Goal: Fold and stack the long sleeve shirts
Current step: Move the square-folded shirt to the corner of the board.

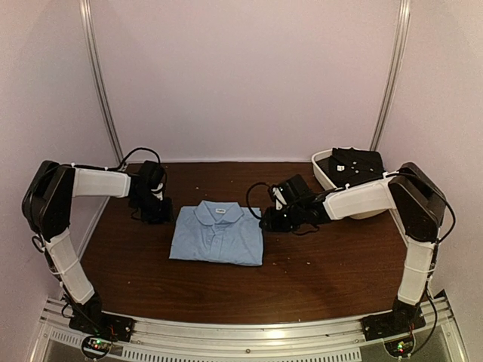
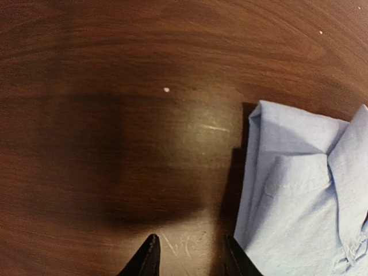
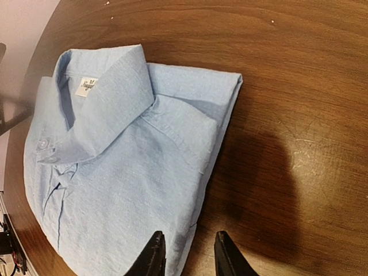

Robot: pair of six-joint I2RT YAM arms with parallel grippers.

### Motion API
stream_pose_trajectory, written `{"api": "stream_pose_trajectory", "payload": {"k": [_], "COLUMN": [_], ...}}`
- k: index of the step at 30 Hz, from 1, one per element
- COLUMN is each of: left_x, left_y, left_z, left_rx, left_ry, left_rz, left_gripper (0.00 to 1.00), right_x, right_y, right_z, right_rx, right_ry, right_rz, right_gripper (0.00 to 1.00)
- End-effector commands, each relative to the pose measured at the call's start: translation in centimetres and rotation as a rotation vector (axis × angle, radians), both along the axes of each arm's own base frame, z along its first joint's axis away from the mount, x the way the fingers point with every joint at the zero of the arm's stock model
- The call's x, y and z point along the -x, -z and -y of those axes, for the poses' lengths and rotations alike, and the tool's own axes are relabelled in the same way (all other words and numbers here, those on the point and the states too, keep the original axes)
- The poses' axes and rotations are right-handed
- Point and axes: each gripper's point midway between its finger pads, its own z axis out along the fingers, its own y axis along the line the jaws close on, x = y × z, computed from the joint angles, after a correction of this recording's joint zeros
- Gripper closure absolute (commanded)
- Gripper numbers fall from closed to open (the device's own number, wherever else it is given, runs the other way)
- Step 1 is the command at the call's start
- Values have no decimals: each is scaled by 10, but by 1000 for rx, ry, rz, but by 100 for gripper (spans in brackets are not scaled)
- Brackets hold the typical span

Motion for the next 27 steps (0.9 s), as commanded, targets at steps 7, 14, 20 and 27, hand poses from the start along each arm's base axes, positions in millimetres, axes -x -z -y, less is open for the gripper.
{"api": "stream_pose_trajectory", "payload": {"k": [7,14,20,27], "left_x": [-18,-7,7,22], "left_y": [-40,-35,-24,-5], "left_z": [3,14,26,35], "left_rx": [12,87,161,208], "left_ry": [23,62,102,140], "left_rz": [92,69,28,-27], "left_gripper": [61,57,52,52], "right_x": [-3,-1,1,1], "right_y": [-23,-29,-29,-31], "right_z": [7,7,7,8], "right_rx": [18,13,12,5], "right_ry": [10,5,2,1], "right_rz": [57,64,60,63], "right_gripper": [69,69,68,66]}}
